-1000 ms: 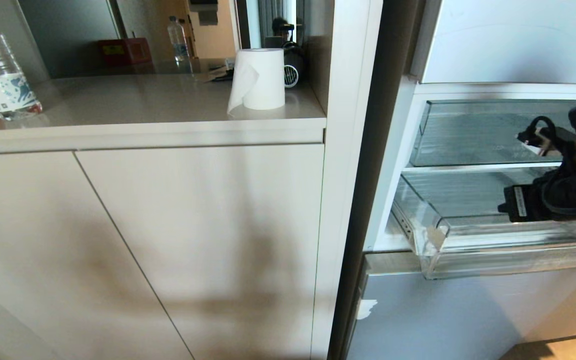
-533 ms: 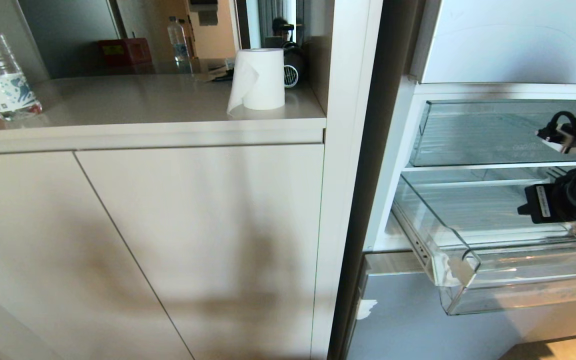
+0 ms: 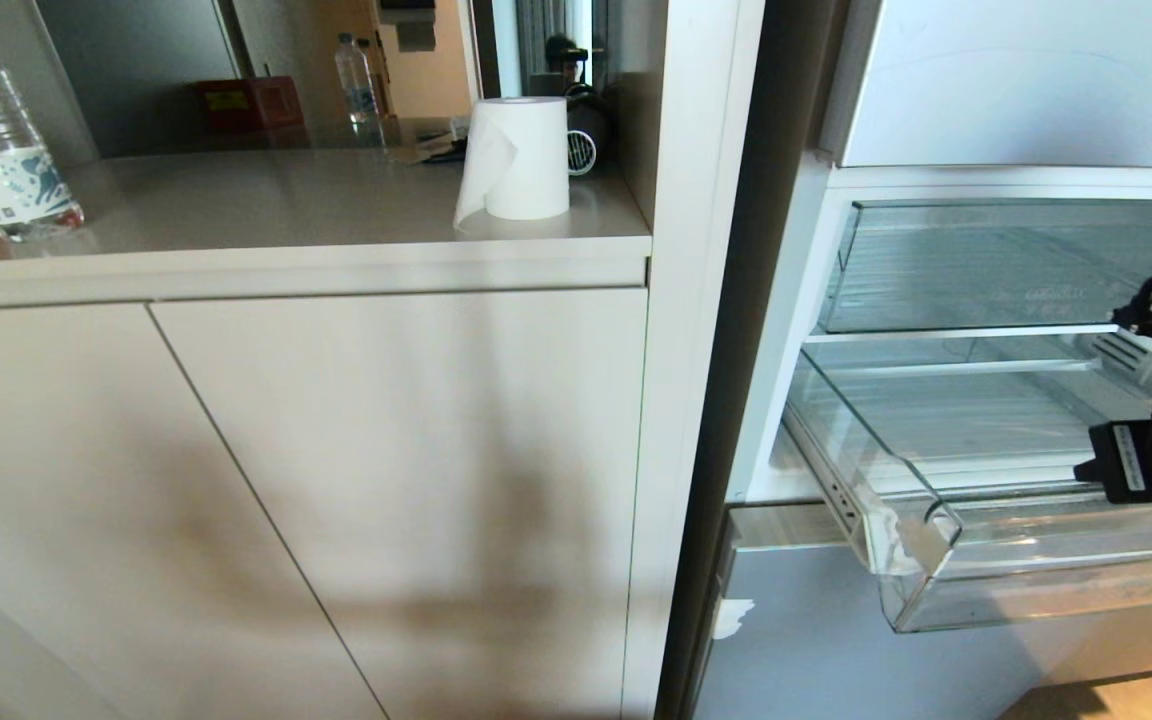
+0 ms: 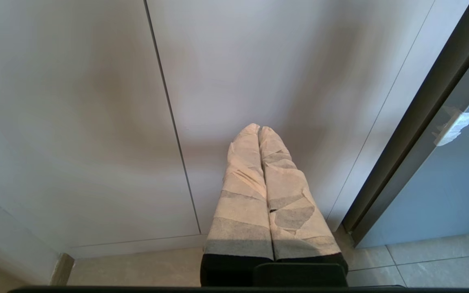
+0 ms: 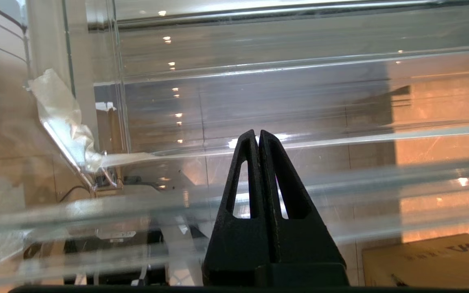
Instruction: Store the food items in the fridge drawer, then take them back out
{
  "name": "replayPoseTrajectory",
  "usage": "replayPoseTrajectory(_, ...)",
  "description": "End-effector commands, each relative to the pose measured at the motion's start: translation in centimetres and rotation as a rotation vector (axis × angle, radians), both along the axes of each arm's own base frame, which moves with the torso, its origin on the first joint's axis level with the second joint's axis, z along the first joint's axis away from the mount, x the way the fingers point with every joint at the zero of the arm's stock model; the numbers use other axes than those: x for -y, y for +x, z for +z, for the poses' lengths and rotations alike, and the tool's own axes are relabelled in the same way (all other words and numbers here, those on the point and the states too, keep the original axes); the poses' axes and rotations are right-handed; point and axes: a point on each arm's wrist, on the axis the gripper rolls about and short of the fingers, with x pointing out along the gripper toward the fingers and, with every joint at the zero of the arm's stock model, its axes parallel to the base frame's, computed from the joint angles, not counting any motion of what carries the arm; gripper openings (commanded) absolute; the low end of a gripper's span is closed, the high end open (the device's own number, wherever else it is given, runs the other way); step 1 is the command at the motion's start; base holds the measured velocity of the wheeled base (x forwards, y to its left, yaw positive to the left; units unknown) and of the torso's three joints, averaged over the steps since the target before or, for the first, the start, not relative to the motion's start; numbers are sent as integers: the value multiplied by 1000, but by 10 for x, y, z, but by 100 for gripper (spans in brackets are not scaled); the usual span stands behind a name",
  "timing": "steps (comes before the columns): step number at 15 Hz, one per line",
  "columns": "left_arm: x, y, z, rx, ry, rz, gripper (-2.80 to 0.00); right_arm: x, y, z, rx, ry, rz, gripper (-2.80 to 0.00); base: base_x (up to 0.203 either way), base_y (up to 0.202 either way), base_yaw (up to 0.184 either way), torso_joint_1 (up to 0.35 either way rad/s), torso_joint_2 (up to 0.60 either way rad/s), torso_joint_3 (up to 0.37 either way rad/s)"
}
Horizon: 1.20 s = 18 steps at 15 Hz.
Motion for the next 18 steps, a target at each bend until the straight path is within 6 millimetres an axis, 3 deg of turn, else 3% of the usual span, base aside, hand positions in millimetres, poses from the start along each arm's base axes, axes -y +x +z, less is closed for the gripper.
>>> replayPoseTrajectory(1, 0, 0, 0, -2, 0, 0, -280, 0, -18, 2, 19, -1, -2, -280, 0, 0, 0, 0, 0, 0)
replayPoseTrajectory(4, 0, 0, 0, -2, 0, 0, -280, 0, -37, 2, 34, -2, -3, -280, 0, 0, 0, 0, 0, 0)
replayPoseTrajectory(9, 0, 0, 0, -2, 0, 0, -280, 1, -37, -2, 20, -5, -7, -280, 0, 0, 0, 0, 0, 0)
replayPoseTrajectory(14, 0, 0, 0, -2, 0, 0, -280, 0, -65, -16, -26, -13, 2, -280, 0, 0, 0, 0, 0, 0)
replayPoseTrajectory(18, 0, 0, 0, -2, 0, 0, -280, 0, -71, -14, -4, -8, -5, -280, 0, 0, 0, 0, 0, 0)
